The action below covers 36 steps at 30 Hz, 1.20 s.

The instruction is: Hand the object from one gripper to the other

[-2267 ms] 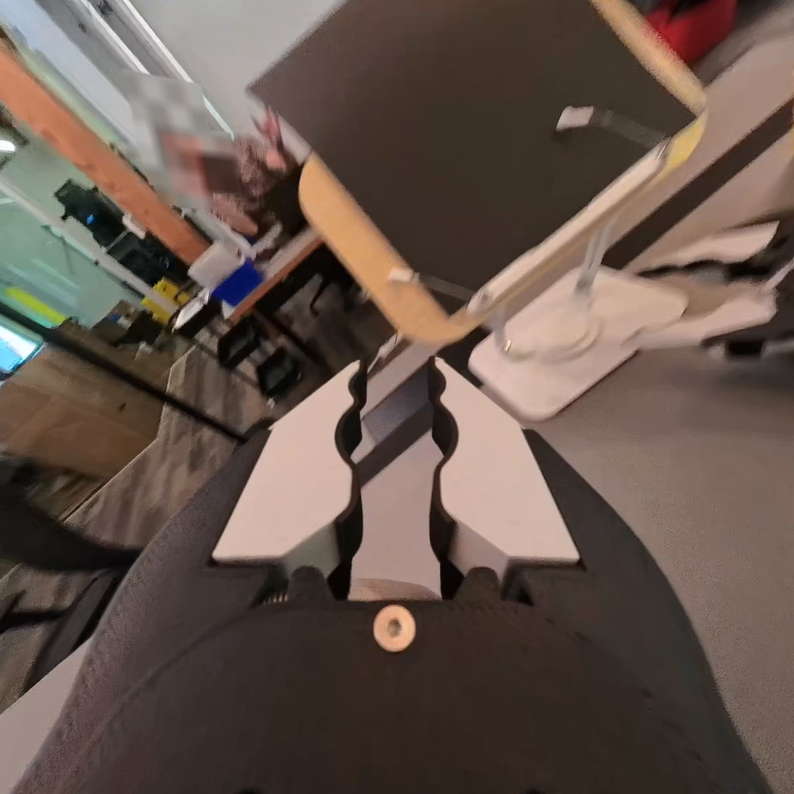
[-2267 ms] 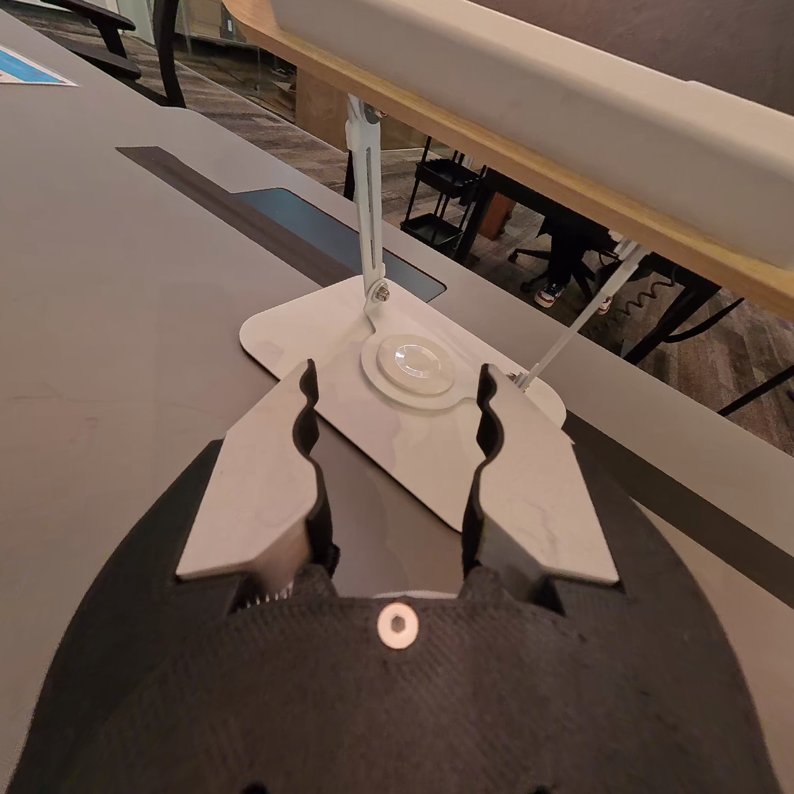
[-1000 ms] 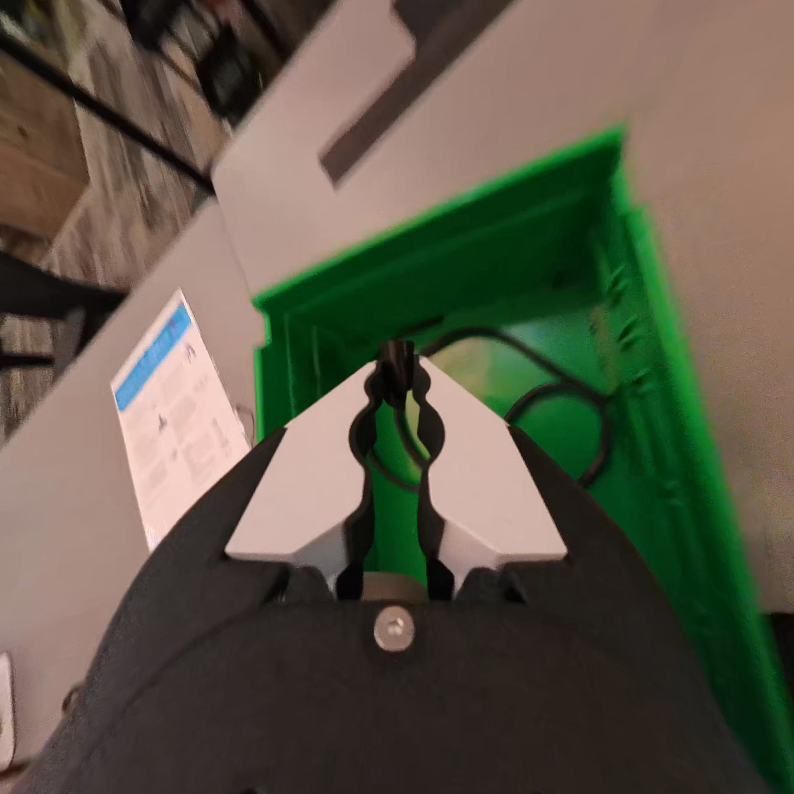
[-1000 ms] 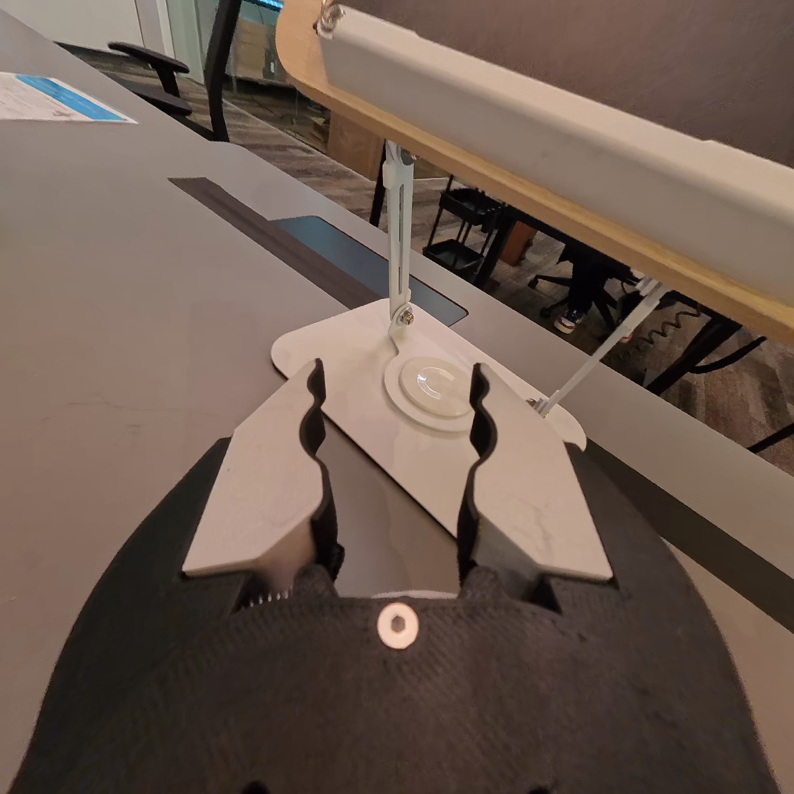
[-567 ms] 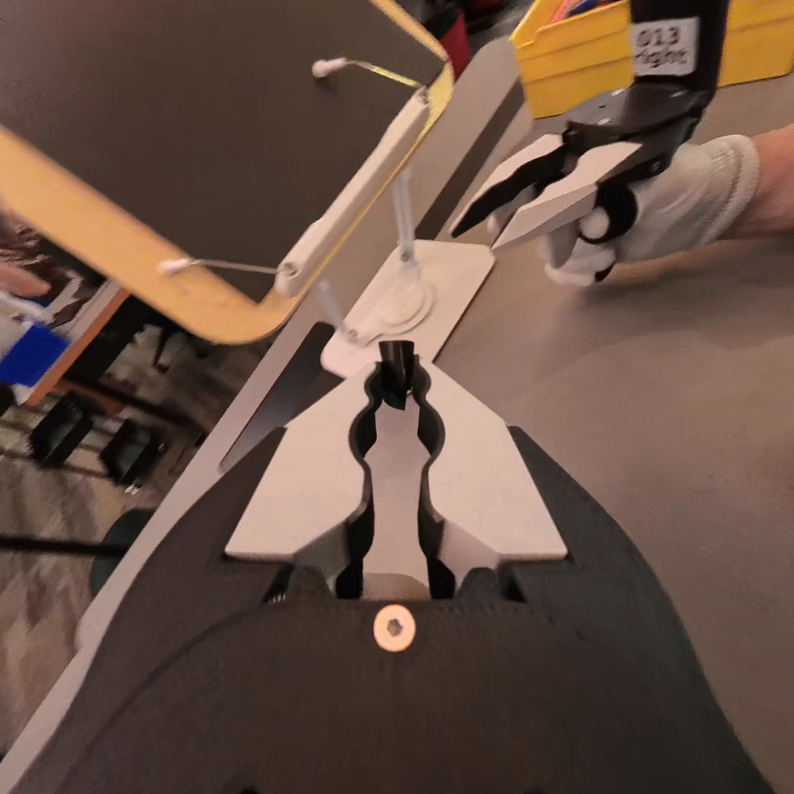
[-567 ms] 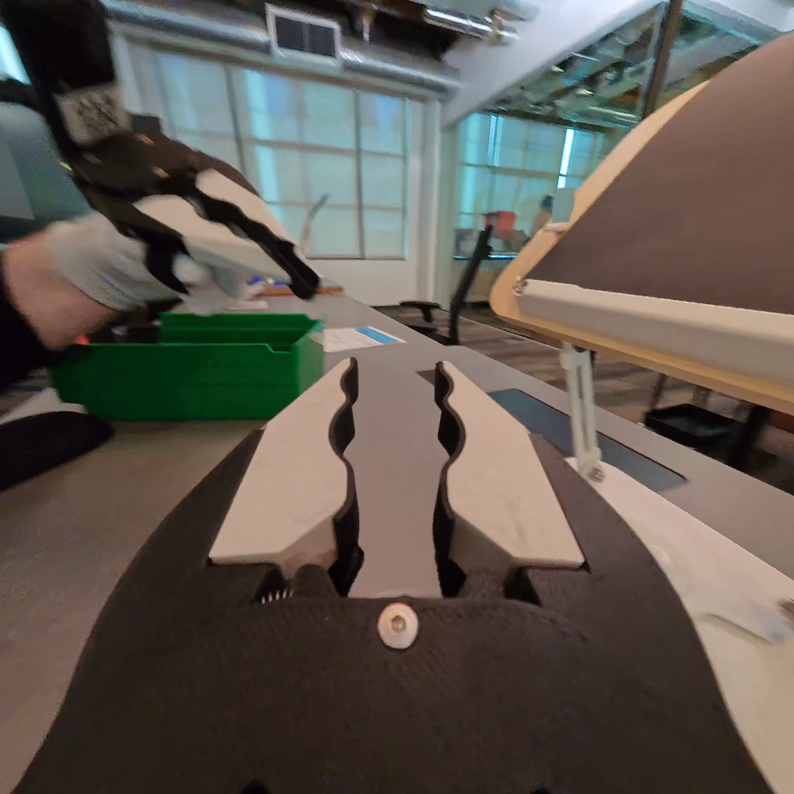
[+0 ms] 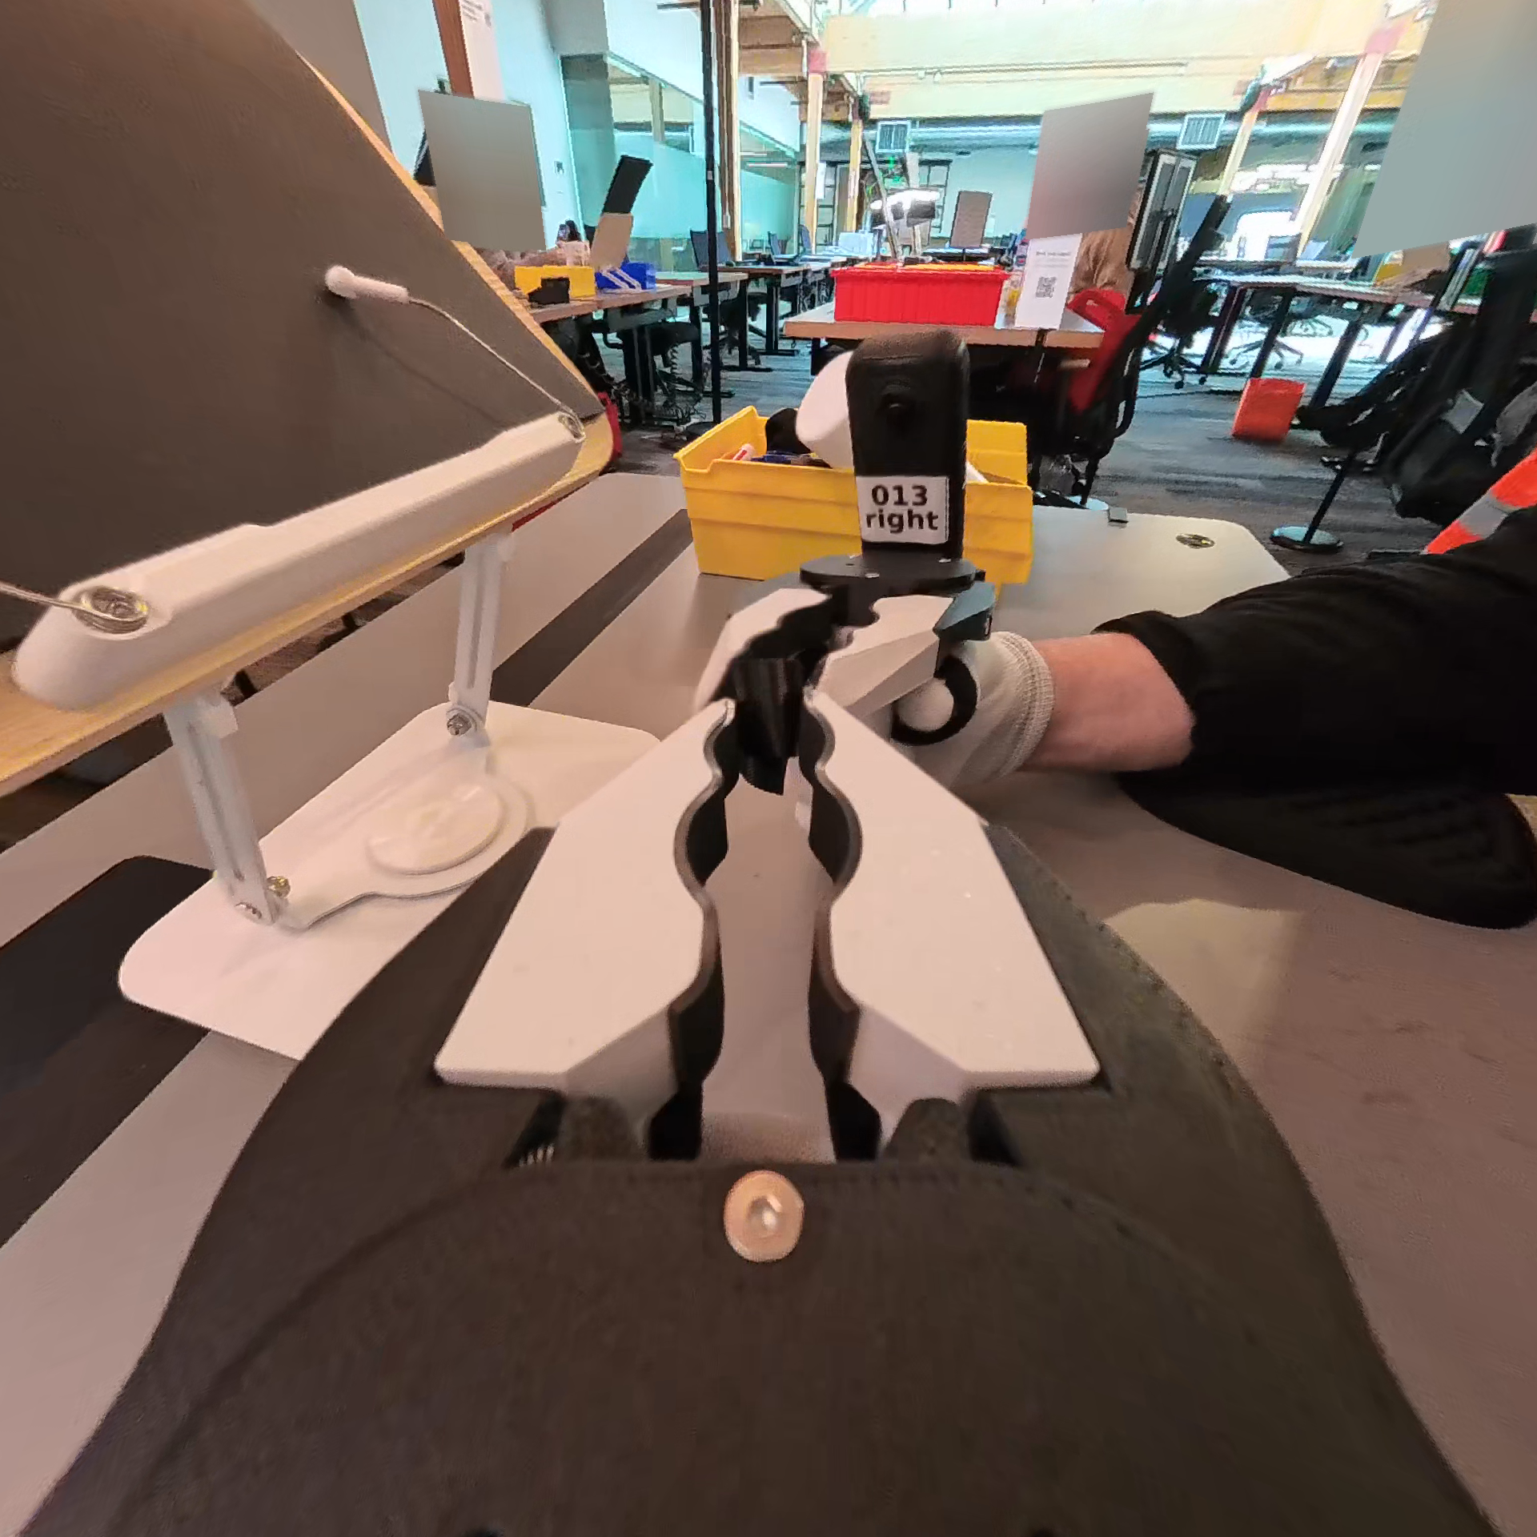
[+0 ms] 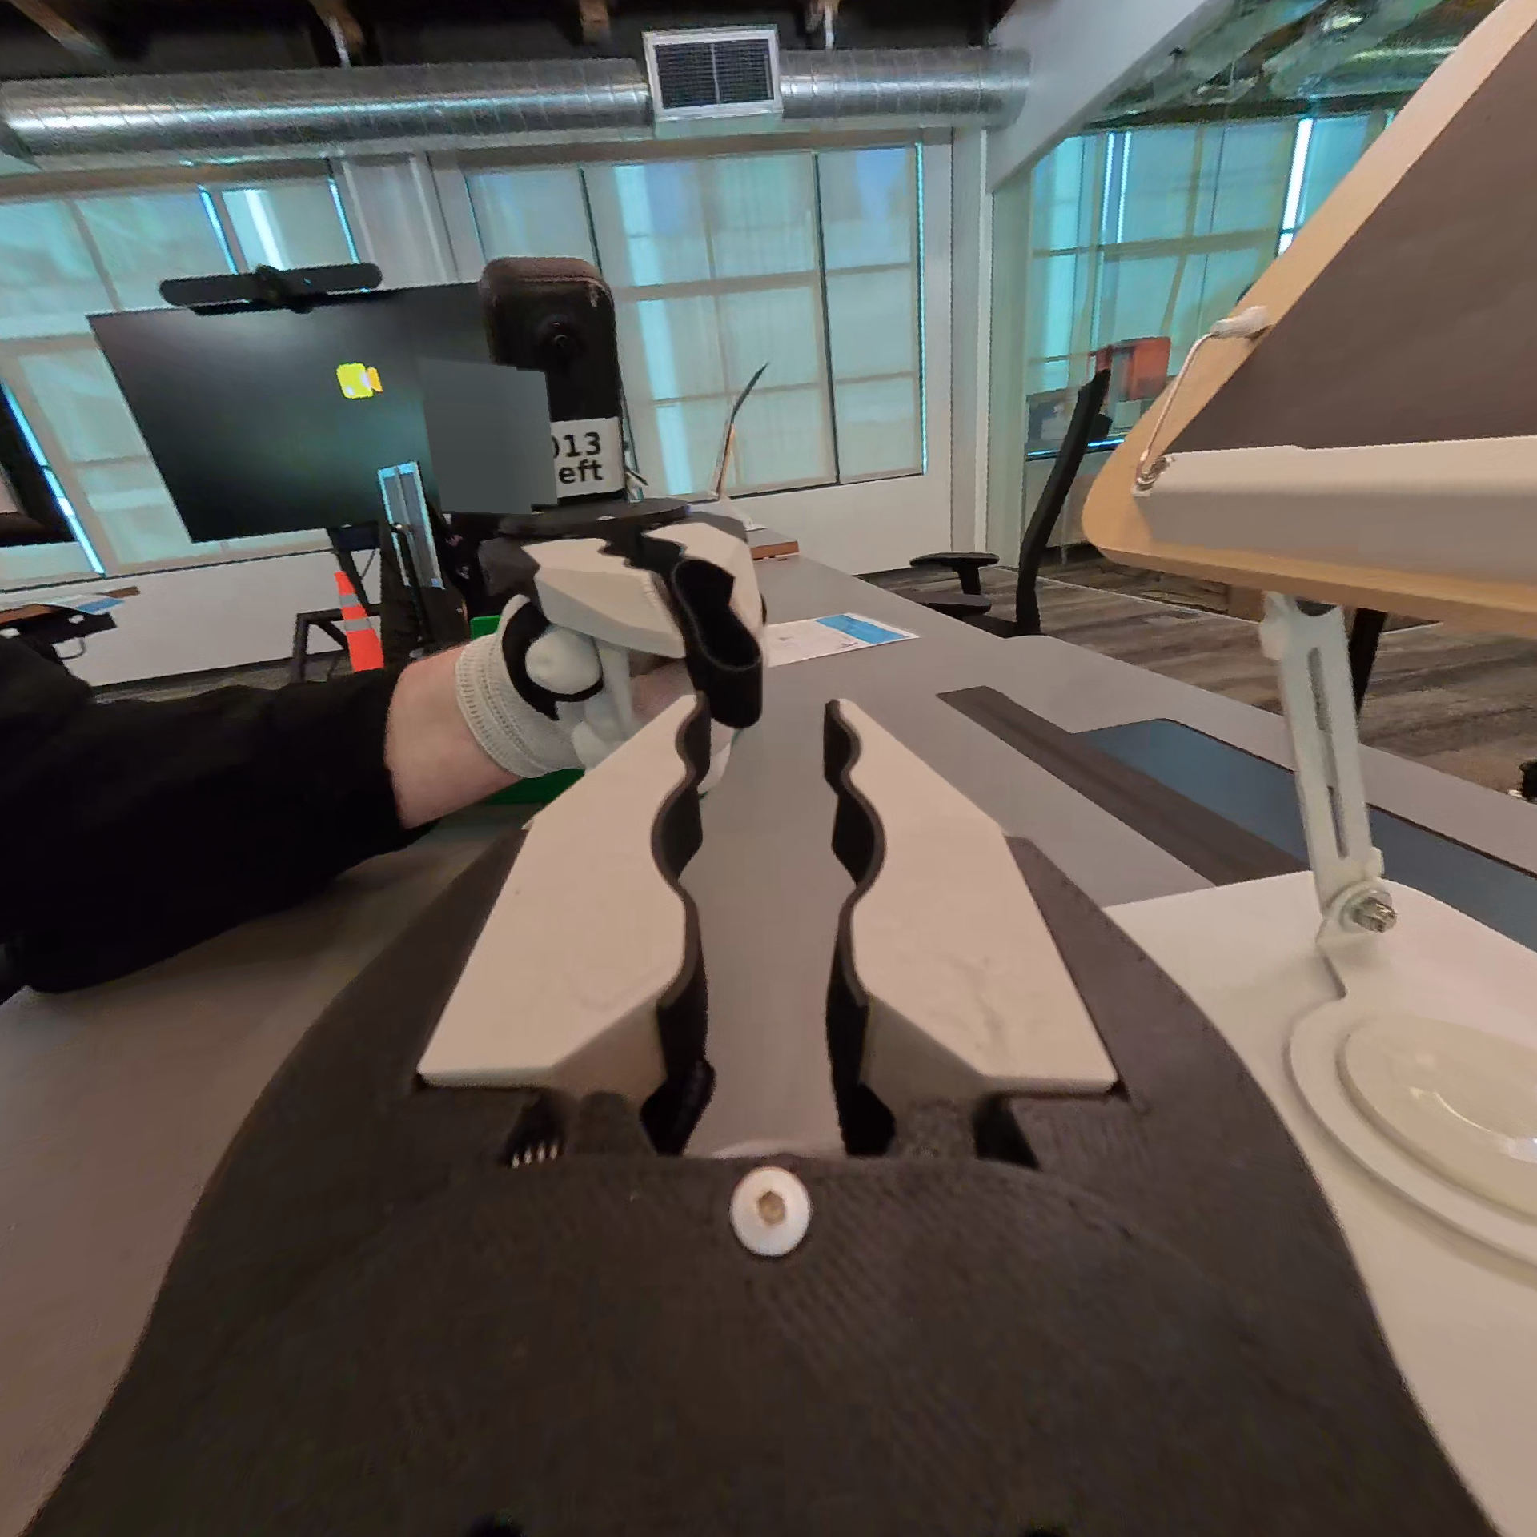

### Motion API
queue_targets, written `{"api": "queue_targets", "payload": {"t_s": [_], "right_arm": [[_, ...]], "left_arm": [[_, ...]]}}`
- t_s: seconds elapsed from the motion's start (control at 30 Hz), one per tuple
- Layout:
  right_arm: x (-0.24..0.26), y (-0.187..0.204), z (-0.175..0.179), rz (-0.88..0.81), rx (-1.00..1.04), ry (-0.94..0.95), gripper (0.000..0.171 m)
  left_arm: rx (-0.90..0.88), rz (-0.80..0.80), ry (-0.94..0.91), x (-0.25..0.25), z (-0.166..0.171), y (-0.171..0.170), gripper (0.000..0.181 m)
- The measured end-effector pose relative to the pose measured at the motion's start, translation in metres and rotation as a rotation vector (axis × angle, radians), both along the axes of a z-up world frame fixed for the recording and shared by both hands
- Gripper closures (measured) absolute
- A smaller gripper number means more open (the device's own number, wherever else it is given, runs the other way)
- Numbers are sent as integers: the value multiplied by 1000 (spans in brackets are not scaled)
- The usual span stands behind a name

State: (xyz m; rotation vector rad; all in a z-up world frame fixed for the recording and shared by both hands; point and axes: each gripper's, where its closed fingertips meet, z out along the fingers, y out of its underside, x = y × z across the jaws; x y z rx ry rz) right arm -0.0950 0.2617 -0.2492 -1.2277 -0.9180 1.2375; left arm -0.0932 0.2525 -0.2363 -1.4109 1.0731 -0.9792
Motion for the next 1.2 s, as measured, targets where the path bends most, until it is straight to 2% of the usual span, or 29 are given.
{"api": "queue_targets", "payload": {"t_s": [0.13, 0.4, 0.63, 0.8, 0.93, 1.2], "right_arm": [[-3, -12, 4, 52, 25, 14, 158], [-4, -14, 3, 45, 55, -11, 161], [-3, -9, 2, -37, 144, -74, 168], [3, 1, 3, -142, 220, -120, 168], [2, 1, 2, -161, 251, -147, 167], [3, 3, 3, -155, 219, -127, 160]], "left_arm": [[-6, -23, 14, -2, -2, -3, 170], [-54, -62, -30, -1, -4, -7, 168], [-45, -11, -18, -3, -7, 1, 165], [5, 99, 4, -14, -7, 16, 158], [75, 107, 48, -8, -6, 13, 167], [114, 108, 43, -8, -3, 11, 174]]}}
